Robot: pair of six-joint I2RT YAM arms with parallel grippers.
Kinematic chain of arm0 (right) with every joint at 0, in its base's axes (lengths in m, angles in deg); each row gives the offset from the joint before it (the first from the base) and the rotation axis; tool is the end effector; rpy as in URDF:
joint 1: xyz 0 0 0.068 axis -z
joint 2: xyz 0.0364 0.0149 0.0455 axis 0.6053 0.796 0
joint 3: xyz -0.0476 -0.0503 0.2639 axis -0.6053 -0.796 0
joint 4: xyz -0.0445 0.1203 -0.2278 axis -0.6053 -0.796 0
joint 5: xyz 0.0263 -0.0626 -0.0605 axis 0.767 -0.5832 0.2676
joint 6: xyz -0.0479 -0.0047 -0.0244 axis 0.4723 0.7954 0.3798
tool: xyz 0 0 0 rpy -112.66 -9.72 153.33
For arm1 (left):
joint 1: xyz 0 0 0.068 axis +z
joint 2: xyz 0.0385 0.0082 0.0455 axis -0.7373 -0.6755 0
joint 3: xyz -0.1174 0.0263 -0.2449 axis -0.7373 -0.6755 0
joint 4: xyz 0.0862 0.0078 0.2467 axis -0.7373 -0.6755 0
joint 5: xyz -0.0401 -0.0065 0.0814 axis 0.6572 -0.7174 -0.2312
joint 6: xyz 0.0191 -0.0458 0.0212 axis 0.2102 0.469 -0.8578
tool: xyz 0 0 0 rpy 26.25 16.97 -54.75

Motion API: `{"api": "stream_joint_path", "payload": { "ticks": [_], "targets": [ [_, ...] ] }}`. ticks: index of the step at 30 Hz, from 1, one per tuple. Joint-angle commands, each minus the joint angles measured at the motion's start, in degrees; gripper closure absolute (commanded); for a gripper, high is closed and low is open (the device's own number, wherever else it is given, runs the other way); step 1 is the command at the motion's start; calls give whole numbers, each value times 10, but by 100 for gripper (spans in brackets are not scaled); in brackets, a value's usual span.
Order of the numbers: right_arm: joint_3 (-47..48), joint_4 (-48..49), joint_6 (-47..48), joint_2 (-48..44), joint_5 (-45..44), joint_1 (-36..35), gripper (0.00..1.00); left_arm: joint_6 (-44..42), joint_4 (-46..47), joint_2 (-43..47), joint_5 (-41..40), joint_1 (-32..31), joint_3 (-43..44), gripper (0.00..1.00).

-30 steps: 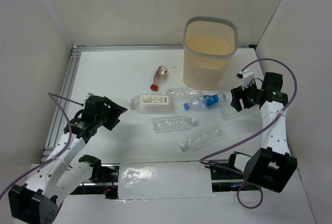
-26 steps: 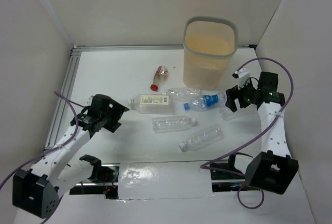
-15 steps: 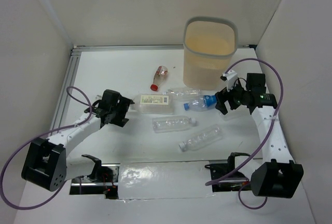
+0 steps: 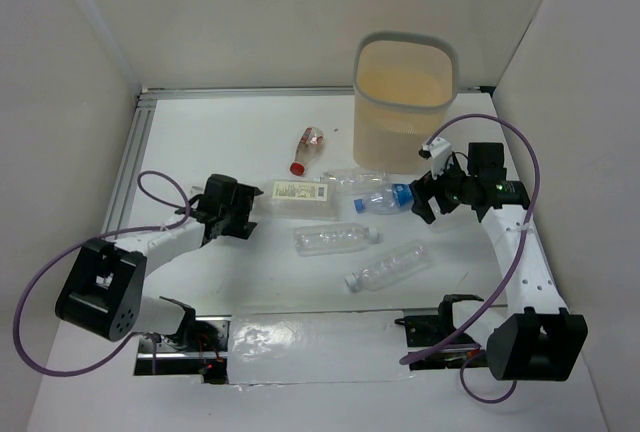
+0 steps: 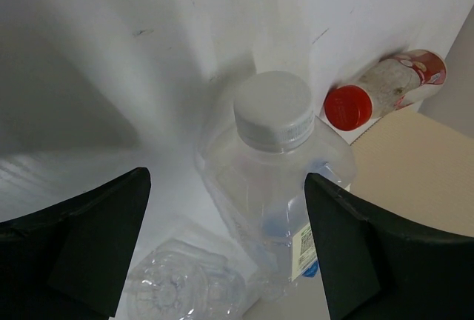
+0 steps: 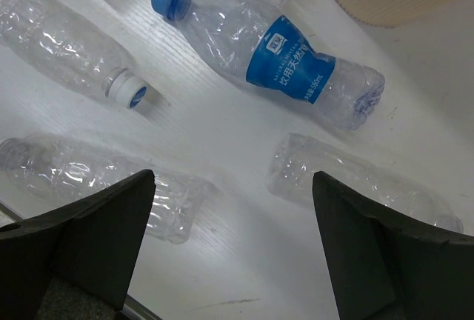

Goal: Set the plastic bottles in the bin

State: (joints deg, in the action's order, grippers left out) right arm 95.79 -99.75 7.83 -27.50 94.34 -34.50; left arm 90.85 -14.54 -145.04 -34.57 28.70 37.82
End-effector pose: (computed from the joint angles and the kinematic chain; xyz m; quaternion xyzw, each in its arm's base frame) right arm 0.2084 0.0065 0.2967 -0.3319 0.8568 0.1068 0.3800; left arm 0.2454 -0.0794 0.1700 -0.6090 0.6937 -0.2990 0.2418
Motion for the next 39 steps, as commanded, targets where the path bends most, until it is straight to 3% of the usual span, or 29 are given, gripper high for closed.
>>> {"api": "stream_joint_path", "payload": {
  "ticks": [1, 14, 24, 31, 39],
  "targets": [
    [5, 2, -6, -6, -8, -5, 6, 30, 50, -20, -24, -2, -6, 3],
    [5, -3, -1, -6, -8, -11, 6, 59, 102, -4, -55, 14, -17, 5],
    [-1, -3, -1, 5, -8, -11, 6, -16, 122, -48, -47, 36, 31, 5],
    [5, -8, -1, 11, -14, -11, 6, -86, 81, -96, -47, 36, 106, 7],
    [10, -8, -1, 11, -14, -5, 6, -105, 54, -113, -69, 24, 117, 10]
  ]
}}
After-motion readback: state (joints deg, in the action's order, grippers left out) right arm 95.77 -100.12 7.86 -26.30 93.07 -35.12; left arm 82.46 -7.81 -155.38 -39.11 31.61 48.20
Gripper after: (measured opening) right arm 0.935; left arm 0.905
